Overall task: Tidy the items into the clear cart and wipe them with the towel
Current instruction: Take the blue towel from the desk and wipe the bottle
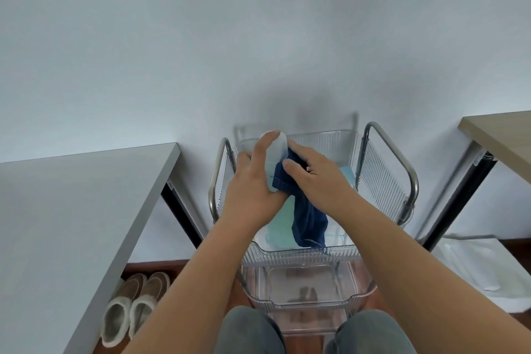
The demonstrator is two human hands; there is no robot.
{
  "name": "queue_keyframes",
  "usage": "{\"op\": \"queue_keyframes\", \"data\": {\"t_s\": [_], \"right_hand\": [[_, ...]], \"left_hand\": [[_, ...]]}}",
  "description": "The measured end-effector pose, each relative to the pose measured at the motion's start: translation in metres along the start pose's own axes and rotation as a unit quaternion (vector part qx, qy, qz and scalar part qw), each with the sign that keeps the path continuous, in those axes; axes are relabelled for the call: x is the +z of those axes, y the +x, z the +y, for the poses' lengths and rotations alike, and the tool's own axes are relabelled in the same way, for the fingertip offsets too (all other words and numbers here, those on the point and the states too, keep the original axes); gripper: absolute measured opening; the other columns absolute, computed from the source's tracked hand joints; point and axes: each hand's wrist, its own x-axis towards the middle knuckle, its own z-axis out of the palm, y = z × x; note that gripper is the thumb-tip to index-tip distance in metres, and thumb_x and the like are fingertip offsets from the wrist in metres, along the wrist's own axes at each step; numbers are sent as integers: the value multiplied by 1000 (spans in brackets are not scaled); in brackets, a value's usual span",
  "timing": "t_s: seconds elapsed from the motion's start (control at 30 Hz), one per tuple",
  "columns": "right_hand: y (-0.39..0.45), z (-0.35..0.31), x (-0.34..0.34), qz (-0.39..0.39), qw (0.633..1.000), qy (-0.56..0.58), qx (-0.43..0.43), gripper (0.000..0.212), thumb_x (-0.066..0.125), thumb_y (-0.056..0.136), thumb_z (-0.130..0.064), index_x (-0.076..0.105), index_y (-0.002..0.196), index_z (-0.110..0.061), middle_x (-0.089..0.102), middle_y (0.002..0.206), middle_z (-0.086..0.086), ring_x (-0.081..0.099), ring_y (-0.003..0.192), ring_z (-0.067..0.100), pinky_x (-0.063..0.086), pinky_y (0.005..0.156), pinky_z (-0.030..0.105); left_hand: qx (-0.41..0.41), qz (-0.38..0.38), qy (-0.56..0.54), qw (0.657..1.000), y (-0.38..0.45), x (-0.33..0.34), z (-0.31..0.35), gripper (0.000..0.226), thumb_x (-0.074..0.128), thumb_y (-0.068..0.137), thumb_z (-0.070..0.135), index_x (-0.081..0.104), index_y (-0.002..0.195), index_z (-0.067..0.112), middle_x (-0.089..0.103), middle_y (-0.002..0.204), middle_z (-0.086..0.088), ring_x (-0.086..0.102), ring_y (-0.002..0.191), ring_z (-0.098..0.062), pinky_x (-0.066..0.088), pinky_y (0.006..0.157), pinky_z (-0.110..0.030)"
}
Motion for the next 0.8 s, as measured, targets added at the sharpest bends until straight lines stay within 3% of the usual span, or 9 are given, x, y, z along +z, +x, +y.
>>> {"op": "queue_keyframes", "data": {"t_s": [0.2, 0.27, 0.4, 0.47, 0.5, 0.57, 0.67, 0.73, 0.8], "right_hand": [[6, 6, -7, -31, 999, -1, -41, 38, 43, 95, -17, 57, 129, -26, 61, 109, -11, 51, 101, 1, 36, 84, 3], [11, 9, -10, -49, 998, -2, -45, 39, 41, 94, -18, 58, 127, -26, 62, 115, -8, 53, 106, 4, 38, 90, 10], [18, 8, -20, -90, 995, -12, -40, 41, 37, 91, -19, 59, 126, -22, 60, 124, -6, 52, 114, 9, 39, 99, 25], [18, 7, -23, -101, 994, -18, -41, 43, 37, 92, -19, 57, 130, -21, 58, 128, -5, 50, 118, 9, 37, 101, 25], [18, 9, -23, -99, 994, -23, -39, 44, 38, 94, -19, 52, 136, -22, 56, 132, -6, 49, 120, 8, 36, 103, 24], [12, 13, -20, -72, 997, -4, -8, 46, 42, 99, -23, 40, 144, -27, 51, 138, -8, 50, 120, 7, 39, 105, 27], [1, 14, -10, -21, 997, 78, 17, 39, 53, 94, -30, 46, 132, -37, 59, 122, -17, 59, 100, 0, 52, 88, 29], [-2, 13, -6, -2, 997, 82, 17, 32, 54, 91, -33, 55, 122, -39, 65, 108, -18, 62, 96, 2, 53, 87, 31], [-3, 11, -8, 5, 996, 85, 32, 32, 55, 89, -35, 58, 120, -41, 67, 105, -17, 64, 99, 7, 53, 92, 38]], "left_hand": [[48, -71, -42, 995, 15, -13, -12, 89, 82, 68, 46, 26, 136, 61, 54, 130, 7, 57, 114, -15, 52, 92, -37], [51, -114, -83, 989, 20, -19, -18, 92, 86, 68, 38, 30, 138, 55, 54, 128, 14, 57, 116, -13, 52, 95, -40], [50, -194, -153, 968, 27, -26, -23, 92, 88, 72, 16, 33, 137, 51, 53, 119, 30, 66, 106, -14, 57, 90, -32], [45, -211, -153, 964, 28, -27, -22, 92, 85, 74, 16, 30, 138, 53, 52, 123, 28, 64, 111, -15, 55, 95, -41], [48, -206, -135, 968, 26, -25, -20, 92, 84, 76, 21, 27, 140, 55, 49, 128, 24, 60, 115, -15, 52, 99, -42], [39, -142, -78, 986, 14, -15, -14, 92, 78, 77, 37, 17, 140, 63, 39, 135, 11, 53, 113, -6, 46, 97, -30], [-29, -13, -52, 998, -7, 8, 3, 94, 77, 75, 46, 8, 132, 74, 33, 123, 5, 55, 91, -2, 38, 71, -12], [-43, 25, -30, 998, -10, 16, 7, 93, 76, 75, 45, 9, 134, 72, 37, 120, 5, 56, 82, -3, 37, 61, -13], [-34, 38, 3, 999, -6, 14, 7, 87, 72, 74, 51, 13, 136, 67, 46, 121, 6, 59, 82, -11, 44, 62, -23]]}}
